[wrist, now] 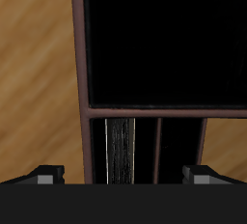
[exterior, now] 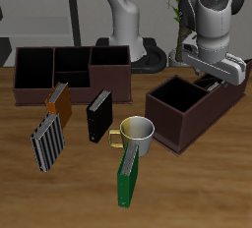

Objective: Place the yellow book into the left desk caddy's back compartment

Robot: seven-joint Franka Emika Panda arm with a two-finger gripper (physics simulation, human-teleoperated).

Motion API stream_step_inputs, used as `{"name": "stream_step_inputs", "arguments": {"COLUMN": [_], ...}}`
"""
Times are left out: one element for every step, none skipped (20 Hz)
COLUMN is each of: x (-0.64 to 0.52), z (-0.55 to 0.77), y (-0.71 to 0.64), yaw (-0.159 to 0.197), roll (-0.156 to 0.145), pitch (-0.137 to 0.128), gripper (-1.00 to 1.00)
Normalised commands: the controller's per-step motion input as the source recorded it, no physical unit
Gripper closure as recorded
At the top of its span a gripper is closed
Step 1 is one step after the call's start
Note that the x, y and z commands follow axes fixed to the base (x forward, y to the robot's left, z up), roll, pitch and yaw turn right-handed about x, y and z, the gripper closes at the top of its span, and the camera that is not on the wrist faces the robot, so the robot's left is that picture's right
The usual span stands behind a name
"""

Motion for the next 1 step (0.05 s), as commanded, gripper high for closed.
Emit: {"name": "stream_step_inputs", "arguments": {"x": [-0.12], "z": [0.13], "y": [-0.02], "yaw": [0.01], "roll": [0.022], "pitch": [-0.036], "gripper": [-1.0]}}
